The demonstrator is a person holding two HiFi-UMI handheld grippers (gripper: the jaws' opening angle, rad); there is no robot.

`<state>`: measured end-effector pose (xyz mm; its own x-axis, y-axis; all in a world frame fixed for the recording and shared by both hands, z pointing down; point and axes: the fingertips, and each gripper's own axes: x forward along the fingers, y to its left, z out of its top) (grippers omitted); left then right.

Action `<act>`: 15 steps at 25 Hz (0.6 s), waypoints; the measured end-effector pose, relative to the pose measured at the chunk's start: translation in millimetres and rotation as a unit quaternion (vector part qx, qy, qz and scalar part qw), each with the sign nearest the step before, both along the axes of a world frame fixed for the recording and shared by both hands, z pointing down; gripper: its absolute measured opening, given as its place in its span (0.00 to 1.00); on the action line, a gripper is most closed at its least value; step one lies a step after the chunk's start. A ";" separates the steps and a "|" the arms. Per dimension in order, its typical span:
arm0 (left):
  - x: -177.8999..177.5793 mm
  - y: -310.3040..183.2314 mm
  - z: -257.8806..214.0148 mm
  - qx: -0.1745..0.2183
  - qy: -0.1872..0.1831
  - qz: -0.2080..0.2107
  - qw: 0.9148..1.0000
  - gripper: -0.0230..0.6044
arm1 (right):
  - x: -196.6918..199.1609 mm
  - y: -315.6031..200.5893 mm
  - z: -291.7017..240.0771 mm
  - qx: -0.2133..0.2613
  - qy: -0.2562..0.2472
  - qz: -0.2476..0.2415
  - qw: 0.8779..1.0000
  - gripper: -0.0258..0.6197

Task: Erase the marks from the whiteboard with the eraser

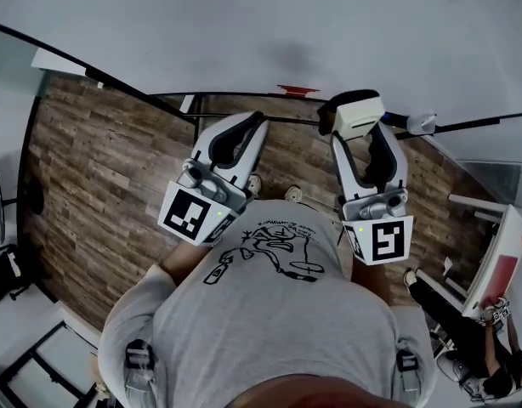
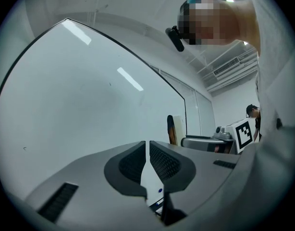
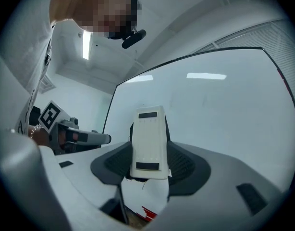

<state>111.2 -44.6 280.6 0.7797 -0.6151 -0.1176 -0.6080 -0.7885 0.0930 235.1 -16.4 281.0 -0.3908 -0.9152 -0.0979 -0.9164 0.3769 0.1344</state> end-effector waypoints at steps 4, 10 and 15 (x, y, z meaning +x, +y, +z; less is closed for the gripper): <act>16.1 2.1 -4.6 0.005 0.001 0.014 1.000 0.10 | 13.4 10.5 0.5 0.000 -0.005 0.007 1.000 0.40; 29.1 1.0 -5.9 0.005 0.003 0.022 1.000 0.10 | 25.4 14.1 0.3 -0.002 -0.024 0.007 1.000 0.40; 31.6 -1.8 -7.4 0.006 0.004 0.024 1.000 0.10 | 24.0 11.9 -0.2 -0.002 -0.019 0.003 1.000 0.40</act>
<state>142.8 -46.3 273.3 0.8073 -0.5753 -0.1315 -0.5686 -0.8179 0.0880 259.1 -4.5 280.7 -0.3823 -0.9177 -0.1081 -0.9227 0.3728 0.0982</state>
